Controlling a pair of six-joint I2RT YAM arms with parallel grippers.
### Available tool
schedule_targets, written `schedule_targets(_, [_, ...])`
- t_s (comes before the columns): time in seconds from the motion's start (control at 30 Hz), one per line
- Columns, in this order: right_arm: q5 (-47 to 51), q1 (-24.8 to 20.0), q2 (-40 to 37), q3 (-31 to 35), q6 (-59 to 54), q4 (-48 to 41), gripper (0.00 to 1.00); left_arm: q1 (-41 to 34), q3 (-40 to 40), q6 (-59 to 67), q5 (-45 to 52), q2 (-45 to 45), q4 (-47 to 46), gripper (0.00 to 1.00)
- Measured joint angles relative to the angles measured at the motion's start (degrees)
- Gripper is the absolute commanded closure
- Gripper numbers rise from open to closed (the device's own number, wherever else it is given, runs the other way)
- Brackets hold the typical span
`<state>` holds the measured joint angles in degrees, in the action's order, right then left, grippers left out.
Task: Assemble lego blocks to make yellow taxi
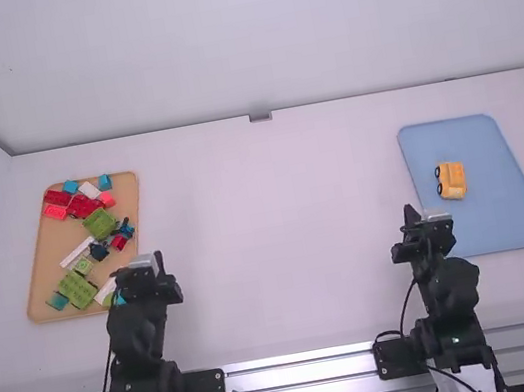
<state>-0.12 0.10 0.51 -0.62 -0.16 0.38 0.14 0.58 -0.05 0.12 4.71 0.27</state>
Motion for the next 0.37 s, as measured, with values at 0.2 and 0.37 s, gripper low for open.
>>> schedule_targets(0.2, [-0.1, 0.0, 0.0, 0.0, -0.1, 0.0, 1.00, 0.0, 0.0, 0.0, 0.0, -3.5, 0.0, 1.00])
schedule_targets(0.37, [-0.1, 0.0, 0.0, 0.0, -0.2, 0.0, 1.00, 0.0, 0.0, 0.0, 0.0, -4.2, 0.0, 1.00])
